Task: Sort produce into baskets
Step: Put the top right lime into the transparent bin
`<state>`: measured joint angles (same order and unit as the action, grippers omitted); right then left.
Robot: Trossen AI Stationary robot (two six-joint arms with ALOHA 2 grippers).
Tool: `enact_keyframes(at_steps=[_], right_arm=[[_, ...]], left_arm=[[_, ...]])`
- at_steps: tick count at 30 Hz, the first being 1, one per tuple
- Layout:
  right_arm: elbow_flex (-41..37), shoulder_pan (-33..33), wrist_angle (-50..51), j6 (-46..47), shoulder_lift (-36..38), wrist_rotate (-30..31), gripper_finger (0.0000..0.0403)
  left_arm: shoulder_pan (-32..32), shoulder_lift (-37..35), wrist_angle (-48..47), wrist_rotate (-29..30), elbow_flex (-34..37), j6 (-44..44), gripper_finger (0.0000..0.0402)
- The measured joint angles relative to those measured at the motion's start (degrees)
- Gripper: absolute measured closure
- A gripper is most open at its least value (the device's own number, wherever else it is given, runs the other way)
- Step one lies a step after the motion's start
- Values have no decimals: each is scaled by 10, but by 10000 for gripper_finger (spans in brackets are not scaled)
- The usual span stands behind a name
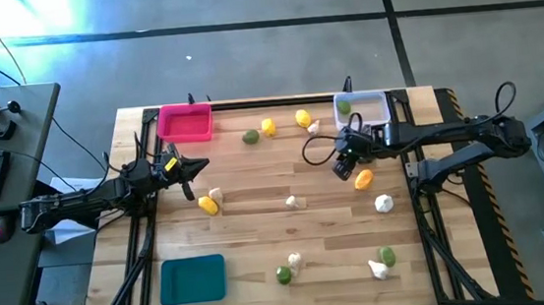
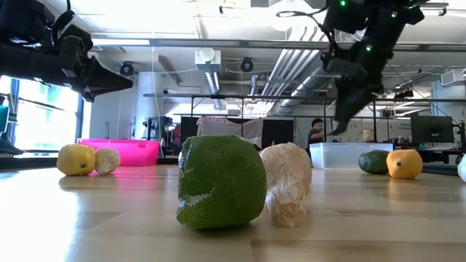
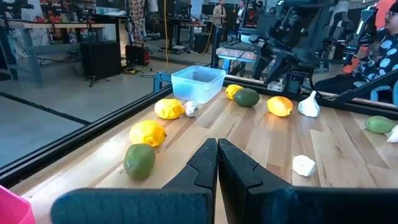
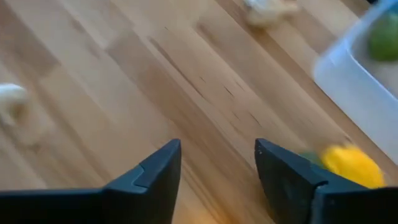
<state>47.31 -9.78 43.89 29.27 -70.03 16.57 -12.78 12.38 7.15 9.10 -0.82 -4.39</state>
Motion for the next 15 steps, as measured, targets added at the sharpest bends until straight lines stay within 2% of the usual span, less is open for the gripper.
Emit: enact_keyframes(at_steps=[8,15], right_arm=[[-5,-24,70,39,-14,2,167],[-5,-69,115,68,-62,7,144]], left_arm=[[0,0,0,-15,0,0,401],[0,4,0,-16,0,0,401]])
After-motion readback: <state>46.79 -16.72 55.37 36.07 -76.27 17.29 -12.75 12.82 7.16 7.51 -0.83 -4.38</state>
